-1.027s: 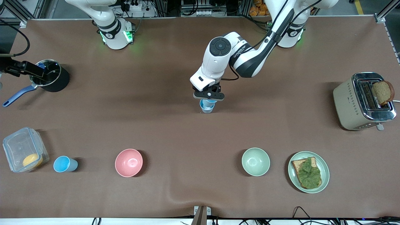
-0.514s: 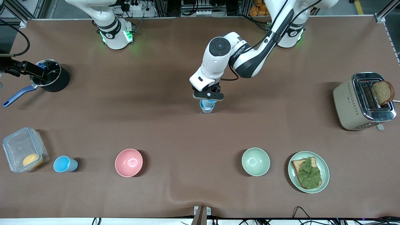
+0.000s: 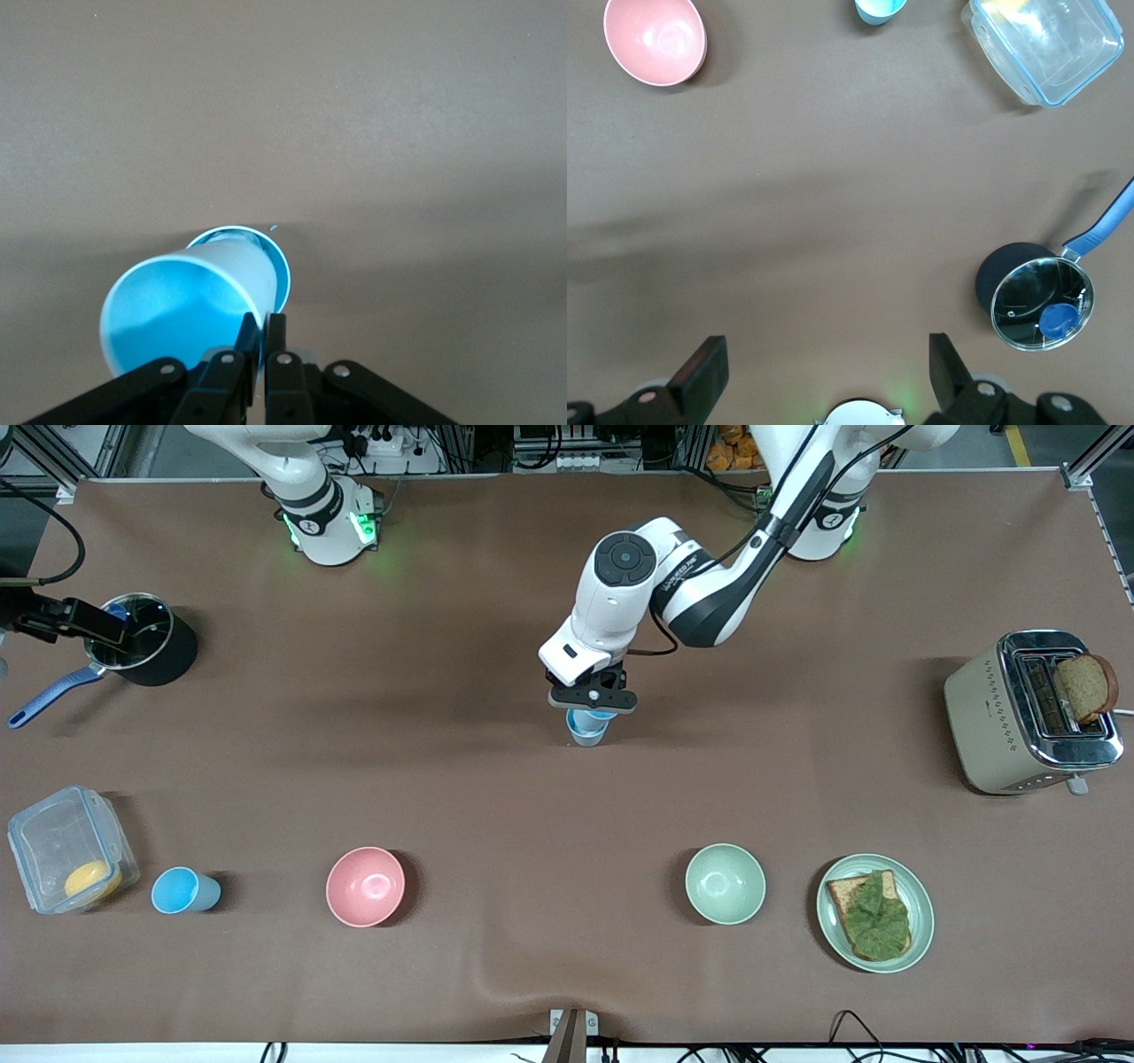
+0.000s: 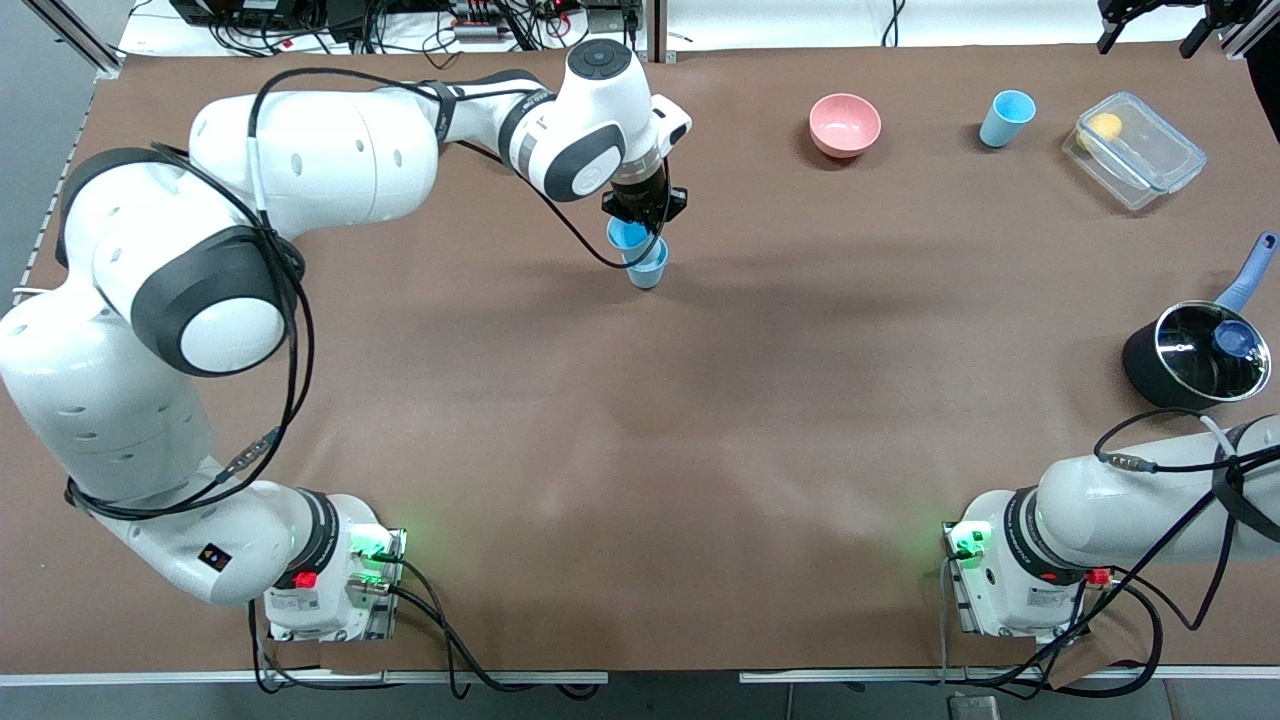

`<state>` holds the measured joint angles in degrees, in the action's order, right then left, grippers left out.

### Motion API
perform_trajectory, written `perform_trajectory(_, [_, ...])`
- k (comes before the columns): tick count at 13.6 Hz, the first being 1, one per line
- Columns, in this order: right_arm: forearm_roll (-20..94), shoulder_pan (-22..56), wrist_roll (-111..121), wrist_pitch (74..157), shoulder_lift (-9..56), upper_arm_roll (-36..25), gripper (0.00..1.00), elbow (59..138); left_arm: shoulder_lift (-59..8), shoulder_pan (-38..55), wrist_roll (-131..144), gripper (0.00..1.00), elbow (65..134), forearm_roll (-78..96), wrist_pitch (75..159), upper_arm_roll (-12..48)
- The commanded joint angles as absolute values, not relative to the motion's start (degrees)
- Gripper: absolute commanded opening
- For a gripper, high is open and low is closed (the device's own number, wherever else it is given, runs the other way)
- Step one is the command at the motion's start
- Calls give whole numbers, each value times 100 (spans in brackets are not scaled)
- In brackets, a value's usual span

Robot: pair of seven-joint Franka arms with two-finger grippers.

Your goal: Stack blue cups with both arms

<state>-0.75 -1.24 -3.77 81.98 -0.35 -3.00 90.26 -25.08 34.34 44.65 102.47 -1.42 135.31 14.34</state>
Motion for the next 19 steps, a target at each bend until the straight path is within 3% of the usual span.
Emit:
perform_trajectory(1, [-70, -272, -316, 8139, -9, -202, 100, 8965, -2566, 3498, 4597, 19, 10081, -308, 13438, 1345])
perform_trajectory(7, [-70, -272, -325, 8139, -9, -202, 100, 8956, -2374, 3446, 4597, 37, 10098, -316, 13438, 1240])
perform_trajectory(8, [-70, -264, -316, 8139, -9, -202, 100, 8956, -2260, 3350, 4597, 51, 10151, -325, 13430, 1231])
perform_trajectory(10, [-70, -272, -316, 8139, -9, -193, 100, 8965, -1892, 2981, 4544, 100, 10378, -334, 13421, 1239])
perform_trajectory(15, [-70, -272, -316, 8130, -9, -202, 100, 8965, -566, 1603, 4325, 100, 11327, -334, 13255, 1545])
perform_trajectory(19, [-70, -272, -316, 8130, -9, -193, 100, 8965, 297, 441, 2905, 100, 11408, -316, 12026, 1732])
